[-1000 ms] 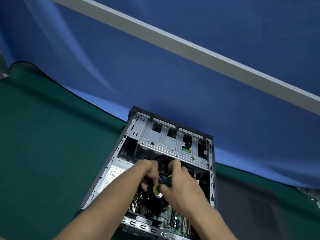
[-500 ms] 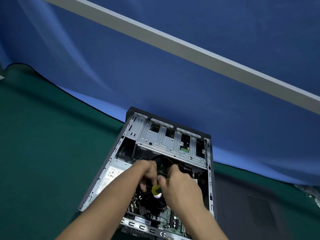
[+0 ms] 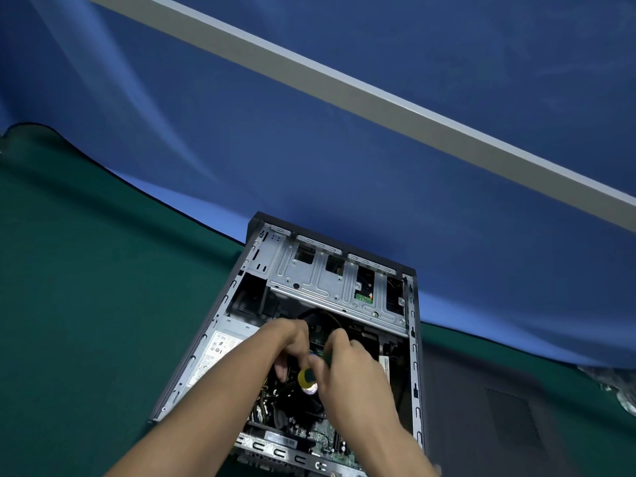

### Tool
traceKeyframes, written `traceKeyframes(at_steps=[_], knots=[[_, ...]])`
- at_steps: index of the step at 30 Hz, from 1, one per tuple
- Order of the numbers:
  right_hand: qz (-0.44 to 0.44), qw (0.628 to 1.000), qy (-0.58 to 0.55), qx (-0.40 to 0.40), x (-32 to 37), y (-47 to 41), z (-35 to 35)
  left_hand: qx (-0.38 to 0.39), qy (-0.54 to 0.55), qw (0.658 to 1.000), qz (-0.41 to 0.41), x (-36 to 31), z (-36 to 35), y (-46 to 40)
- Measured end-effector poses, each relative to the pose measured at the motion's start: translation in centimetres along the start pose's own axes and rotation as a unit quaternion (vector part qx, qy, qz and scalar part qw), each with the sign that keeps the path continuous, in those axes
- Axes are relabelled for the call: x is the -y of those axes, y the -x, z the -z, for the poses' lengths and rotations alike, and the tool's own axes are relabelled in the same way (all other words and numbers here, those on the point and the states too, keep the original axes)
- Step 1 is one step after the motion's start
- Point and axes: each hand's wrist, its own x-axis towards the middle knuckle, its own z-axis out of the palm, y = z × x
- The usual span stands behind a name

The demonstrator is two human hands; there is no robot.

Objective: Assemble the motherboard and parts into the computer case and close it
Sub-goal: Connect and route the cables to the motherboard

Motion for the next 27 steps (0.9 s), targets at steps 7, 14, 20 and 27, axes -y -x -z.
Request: traceKeyframes(at_steps=[7,14,20,27], knots=[[-0.002,0.999,0.007,0.036,0.4,-0.8,0.4,-0.013,0.003,1.000,0.008,0.1,-0.2,0.0],[-0.005,0.999,0.002,0.053,0.3,-0.9,0.5,-0.024,0.000,1.000,0.011,0.1,-0.3,-0.5],[-0.012,0.993,0.114,0.002,1.2,-1.3,0.1,-0.001,-0.007,1.000,0.013,0.1,-0.2,0.0],[-0.055,0.998,0.009,0.017,0.0,-1.5,0.1,-0.029,-0.023,0.999,0.006,0.1,-0.3,0.1]])
